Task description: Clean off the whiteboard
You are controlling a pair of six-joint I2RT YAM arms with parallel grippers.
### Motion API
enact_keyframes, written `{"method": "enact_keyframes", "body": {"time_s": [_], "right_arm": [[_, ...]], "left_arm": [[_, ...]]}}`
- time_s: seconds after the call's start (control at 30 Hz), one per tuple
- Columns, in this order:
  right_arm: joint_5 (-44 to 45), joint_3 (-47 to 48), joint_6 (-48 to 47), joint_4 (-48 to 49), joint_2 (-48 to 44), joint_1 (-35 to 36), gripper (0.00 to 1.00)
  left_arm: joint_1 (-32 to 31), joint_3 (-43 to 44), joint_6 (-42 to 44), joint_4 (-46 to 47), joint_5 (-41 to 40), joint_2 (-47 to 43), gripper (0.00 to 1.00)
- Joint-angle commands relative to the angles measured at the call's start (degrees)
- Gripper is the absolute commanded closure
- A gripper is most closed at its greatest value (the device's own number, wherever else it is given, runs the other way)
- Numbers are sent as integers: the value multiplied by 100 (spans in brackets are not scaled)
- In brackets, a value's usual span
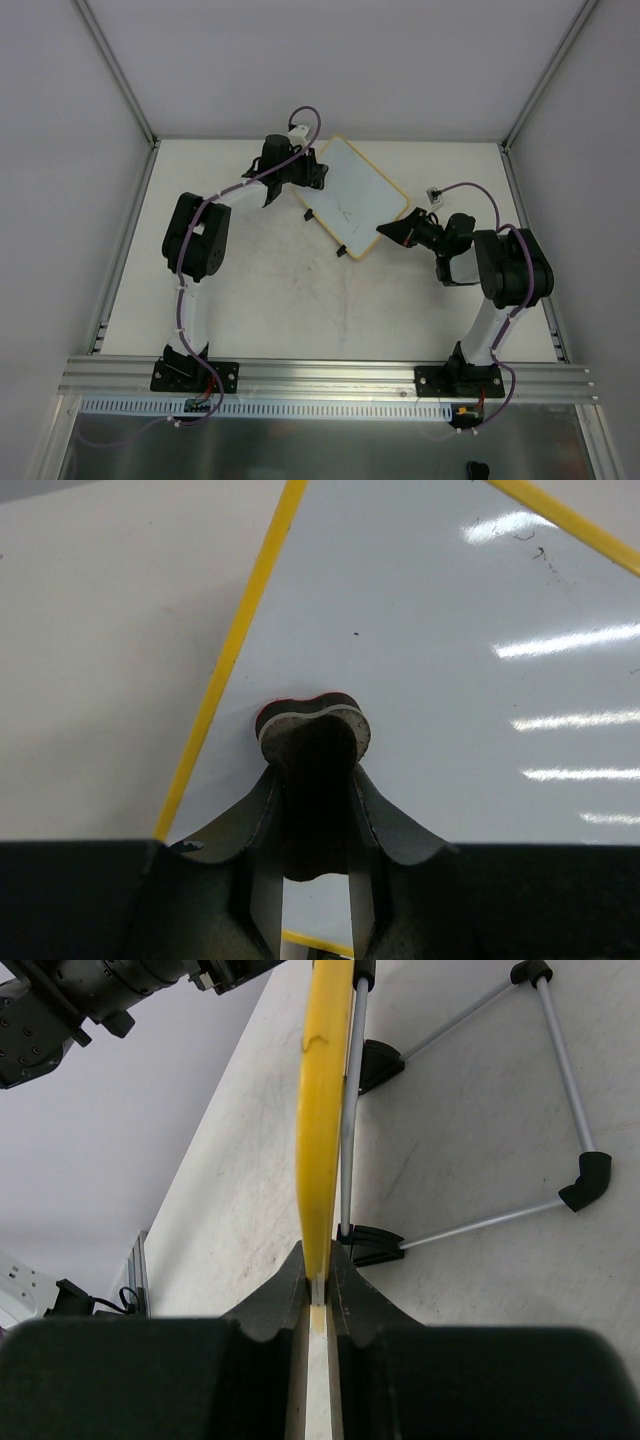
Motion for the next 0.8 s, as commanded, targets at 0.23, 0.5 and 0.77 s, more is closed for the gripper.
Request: {"method": "enact_keyframes", "body": {"time_s": [0.23, 0.5, 0.77], "right_arm": [[-373, -38, -128, 1249, -167, 157, 100], [-381, -38, -128, 1249, -158, 157, 100], [-390, -38, -120, 1249, -176, 166, 100]], "left_arm": [[-79, 1343, 134, -1292, 301, 277, 100], [-114, 2705, 134, -1837, 283, 822, 100], [-123, 1882, 73, -2066, 169, 647, 100]]}}
